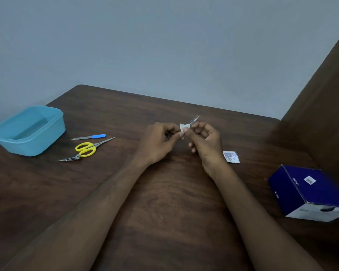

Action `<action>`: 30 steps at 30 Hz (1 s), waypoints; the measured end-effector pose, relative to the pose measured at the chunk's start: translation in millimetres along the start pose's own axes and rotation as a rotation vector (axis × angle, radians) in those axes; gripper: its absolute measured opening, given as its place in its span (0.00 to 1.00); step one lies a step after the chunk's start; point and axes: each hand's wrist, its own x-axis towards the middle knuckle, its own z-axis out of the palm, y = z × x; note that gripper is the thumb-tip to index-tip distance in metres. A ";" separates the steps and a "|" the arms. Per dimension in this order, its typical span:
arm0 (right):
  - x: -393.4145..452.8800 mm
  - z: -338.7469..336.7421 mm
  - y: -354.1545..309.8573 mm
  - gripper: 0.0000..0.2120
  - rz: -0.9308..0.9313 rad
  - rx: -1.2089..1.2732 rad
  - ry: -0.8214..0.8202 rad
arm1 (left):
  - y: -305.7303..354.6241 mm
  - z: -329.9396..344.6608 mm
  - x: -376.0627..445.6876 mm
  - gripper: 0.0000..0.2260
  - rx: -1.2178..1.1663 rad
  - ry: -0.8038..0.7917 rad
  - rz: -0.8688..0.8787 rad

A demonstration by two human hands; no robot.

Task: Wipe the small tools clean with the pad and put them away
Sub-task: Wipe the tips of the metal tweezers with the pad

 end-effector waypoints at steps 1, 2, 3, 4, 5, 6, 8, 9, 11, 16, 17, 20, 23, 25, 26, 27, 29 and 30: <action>0.3 0.5 1.0 0.09 0.002 -0.020 -0.001 | 0.7 -0.5 -0.1 0.08 0.013 0.022 0.018; 0.8 0.1 1.7 0.09 0.008 -0.033 0.003 | 0.5 -0.6 0.5 0.09 0.017 0.039 0.029; 1.1 0.0 1.8 0.09 0.012 -0.043 -0.005 | 0.1 -1.2 0.7 0.10 0.017 0.048 0.033; 0.5 -0.7 1.9 0.08 0.005 -0.054 -0.032 | 0.5 -1.0 -0.1 0.11 0.008 0.052 0.027; 0.1 -0.7 1.6 0.07 -0.013 -0.069 -0.075 | 0.2 -0.5 -0.5 0.10 -0.013 0.055 0.010; -0.8 -0.1 1.0 0.07 -0.027 -0.084 -0.117 | -0.2 -0.3 -0.6 0.09 -0.049 0.054 -0.015; -2.0 1.0 -0.6 0.06 -0.035 -0.080 -0.160 | -2.5 0.9 0.0 0.07 -0.154 0.061 -0.070; -2.5 1.8 -0.1 0.05 -0.039 -0.063 -0.162 | -3.8 1.5 -0.7 0.08 -0.192 0.066 -0.095; -1.9 3.4 0.7 0.06 -0.058 -0.039 -0.129 | -4.3 0.9 0.3 0.10 -0.177 0.059 -0.127; -3.0 3.5 7.0 0.05 -0.153 -0.244 -0.080 | 0.4 -4.2 3.6 0.08 -0.233 0.211 -0.174; -3.7 4.4 7.4 0.03 -0.173 -0.285 -0.082 | -0.2 -4.2 5.3 0.08 -0.236 0.251 -0.170; -5.3 4.9 8.5 0.03 -0.201 -0.326 -0.054 | -5.4 -2.7 8.3 0.05 -0.241 0.288 -0.184; -4.7 3.7 5.1 0.02 -0.154 -0.243 -0.012 | -10.1 -2.0 9.8 0.05 -0.301 0.286 -0.210; -3.6 2.6 1.7 0.04 -0.113 -0.145 0.010 | -9.7 -1.4 10.1 0.06 -0.341 0.277 -0.198; -2.4 2.6 0.8 0.04 -0.095 -0.108 0.021 | -8.7 -1.2 10.2 0.07 -0.354 0.270 -0.192; -1.6 2.4 0.3 0.04 -0.078 -0.085 0.029 | -7.1 -1.6 9.6 0.08 -0.368 0.264 -0.190; -0.3 1.2 -0.2 0.04 -0.058 -0.061 0.035 | -3.7 -3.1 8.8 0.08 -0.375 0.242 -0.182; -1.0 0.5 -0.7 0.04 -0.055 -0.057 0.030 | -2.1 -3.2 7.4 0.08 -0.355 0.222 -0.168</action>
